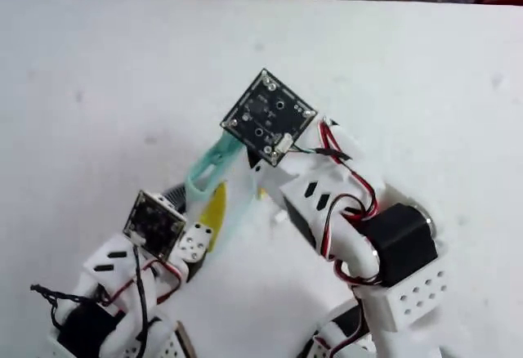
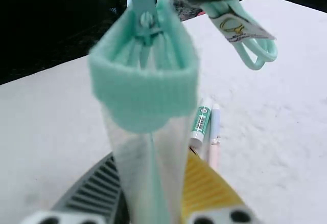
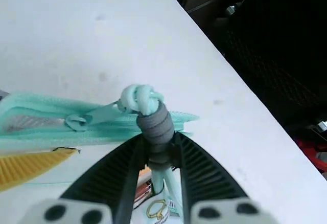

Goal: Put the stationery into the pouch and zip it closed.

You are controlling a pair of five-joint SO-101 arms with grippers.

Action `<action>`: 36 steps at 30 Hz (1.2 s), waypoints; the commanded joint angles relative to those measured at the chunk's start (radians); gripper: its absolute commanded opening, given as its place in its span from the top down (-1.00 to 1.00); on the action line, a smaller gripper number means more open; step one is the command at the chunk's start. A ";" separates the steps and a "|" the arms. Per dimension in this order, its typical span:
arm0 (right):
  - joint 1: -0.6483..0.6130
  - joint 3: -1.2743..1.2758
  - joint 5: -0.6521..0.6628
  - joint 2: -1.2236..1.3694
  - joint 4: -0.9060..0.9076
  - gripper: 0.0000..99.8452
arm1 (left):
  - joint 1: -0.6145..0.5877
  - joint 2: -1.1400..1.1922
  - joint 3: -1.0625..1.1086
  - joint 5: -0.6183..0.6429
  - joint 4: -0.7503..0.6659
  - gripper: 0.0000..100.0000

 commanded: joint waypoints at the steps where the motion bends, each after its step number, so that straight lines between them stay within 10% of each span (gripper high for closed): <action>1: 0.082 0.006 0.043 0.028 -0.084 0.97 | 0.010 -0.015 -0.054 -0.015 0.018 0.96; 28: 0.257 0.072 0.043 0.107 -0.228 0.96 | 0.004 -0.015 -0.057 -0.018 0.031 0.96; 36: 0.200 0.068 -0.081 0.097 -0.186 0.24 | 0.002 -0.015 -0.061 -0.014 0.029 0.96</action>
